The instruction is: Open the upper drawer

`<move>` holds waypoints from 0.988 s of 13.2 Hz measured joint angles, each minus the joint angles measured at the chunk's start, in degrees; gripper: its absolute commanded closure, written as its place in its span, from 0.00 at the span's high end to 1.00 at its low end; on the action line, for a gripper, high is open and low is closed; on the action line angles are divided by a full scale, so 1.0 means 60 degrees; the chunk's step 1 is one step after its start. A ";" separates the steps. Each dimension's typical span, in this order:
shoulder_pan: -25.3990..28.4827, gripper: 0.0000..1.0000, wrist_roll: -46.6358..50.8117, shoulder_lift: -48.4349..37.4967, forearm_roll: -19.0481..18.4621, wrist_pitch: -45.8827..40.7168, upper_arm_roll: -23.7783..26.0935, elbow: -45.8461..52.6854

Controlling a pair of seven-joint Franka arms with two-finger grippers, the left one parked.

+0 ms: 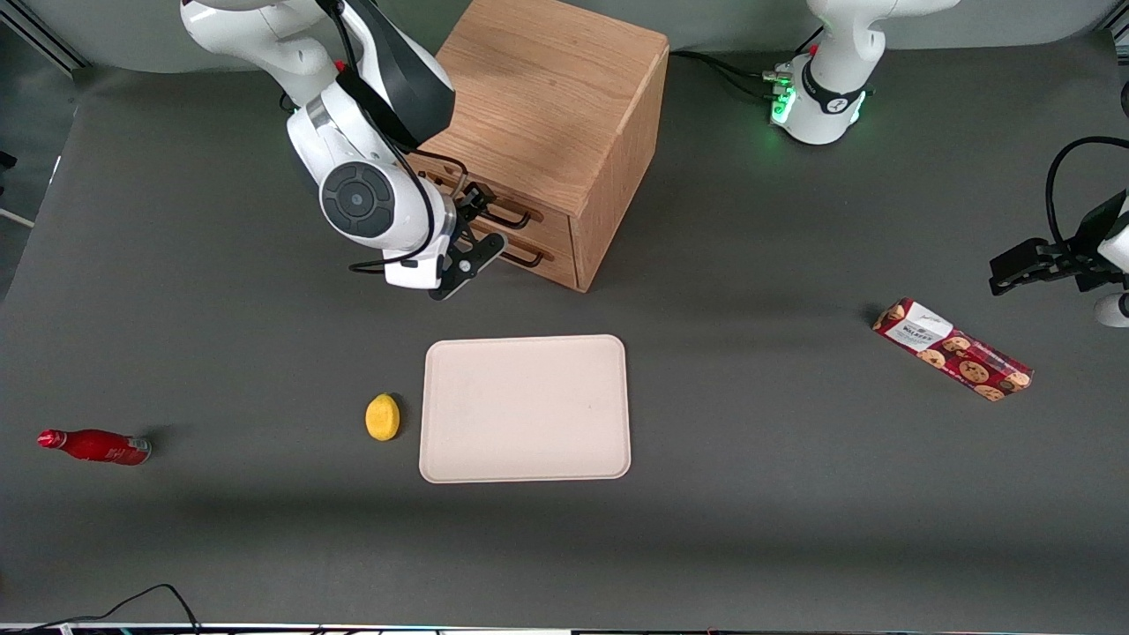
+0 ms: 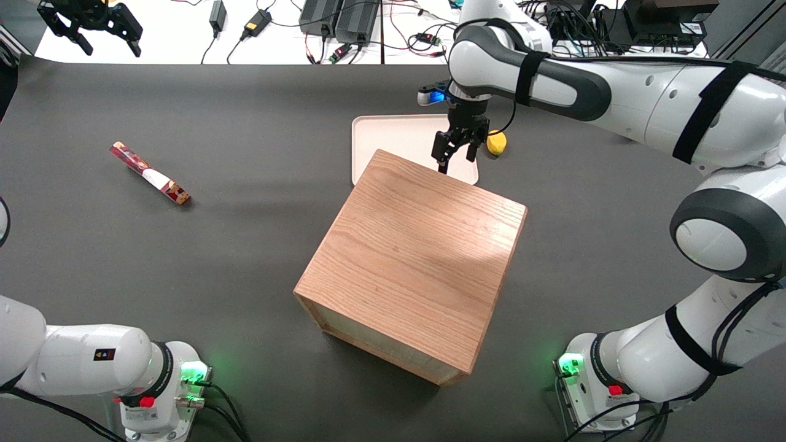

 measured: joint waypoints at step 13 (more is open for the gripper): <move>-0.0001 1.00 -0.0753 0.0003 0.0006 0.0078 0.0054 -0.0338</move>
